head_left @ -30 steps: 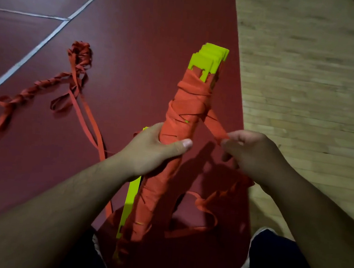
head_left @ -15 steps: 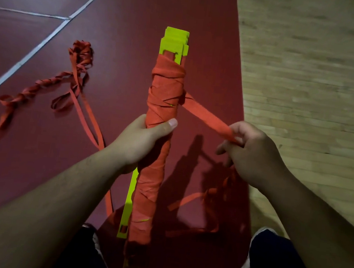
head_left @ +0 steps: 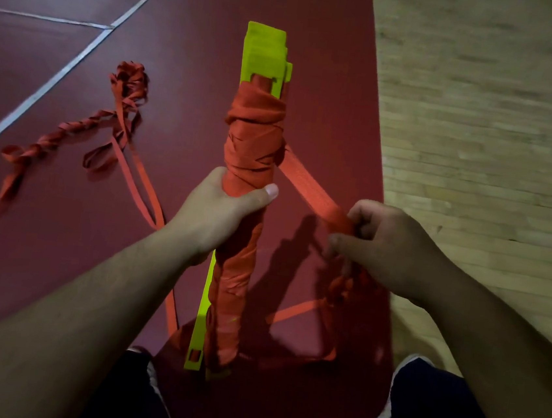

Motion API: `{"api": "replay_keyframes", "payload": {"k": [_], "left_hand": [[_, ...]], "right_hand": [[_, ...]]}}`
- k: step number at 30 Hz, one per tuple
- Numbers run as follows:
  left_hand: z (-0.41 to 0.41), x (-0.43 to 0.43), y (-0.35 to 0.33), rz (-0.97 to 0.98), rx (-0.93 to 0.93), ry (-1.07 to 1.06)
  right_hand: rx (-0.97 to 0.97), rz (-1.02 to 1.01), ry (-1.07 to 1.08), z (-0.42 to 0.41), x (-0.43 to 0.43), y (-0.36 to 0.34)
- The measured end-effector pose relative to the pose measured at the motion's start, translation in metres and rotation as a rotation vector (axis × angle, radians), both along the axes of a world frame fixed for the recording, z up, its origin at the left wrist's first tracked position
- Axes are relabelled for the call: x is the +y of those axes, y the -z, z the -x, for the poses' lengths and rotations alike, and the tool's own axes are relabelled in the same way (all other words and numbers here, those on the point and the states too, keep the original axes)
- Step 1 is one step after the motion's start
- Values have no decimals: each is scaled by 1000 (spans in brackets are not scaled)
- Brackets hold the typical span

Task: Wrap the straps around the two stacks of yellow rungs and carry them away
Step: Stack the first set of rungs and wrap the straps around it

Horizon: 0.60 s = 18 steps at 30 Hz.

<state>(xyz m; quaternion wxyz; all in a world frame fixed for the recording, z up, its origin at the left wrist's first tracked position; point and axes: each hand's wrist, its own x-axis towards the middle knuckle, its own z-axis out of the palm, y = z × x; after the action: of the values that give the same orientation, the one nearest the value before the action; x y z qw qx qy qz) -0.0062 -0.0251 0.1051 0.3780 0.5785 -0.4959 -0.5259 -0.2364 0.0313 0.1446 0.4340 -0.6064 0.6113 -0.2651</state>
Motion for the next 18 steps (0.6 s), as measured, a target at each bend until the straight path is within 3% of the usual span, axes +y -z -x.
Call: {"api": "replay_keyframes", "payload": {"k": [4, 8, 11, 18], "left_hand": [[3, 0, 0, -38, 62, 30], [1, 3, -1, -91, 163, 241], [-1, 4, 2, 10, 81, 403], [12, 14, 0, 99, 103, 321]], "right_hand": [[67, 99, 43, -1, -2, 5], [-73, 163, 83, 5, -2, 5], [-144, 202, 89, 5, -1, 2], [-297, 248, 21, 2, 6, -3]]}}
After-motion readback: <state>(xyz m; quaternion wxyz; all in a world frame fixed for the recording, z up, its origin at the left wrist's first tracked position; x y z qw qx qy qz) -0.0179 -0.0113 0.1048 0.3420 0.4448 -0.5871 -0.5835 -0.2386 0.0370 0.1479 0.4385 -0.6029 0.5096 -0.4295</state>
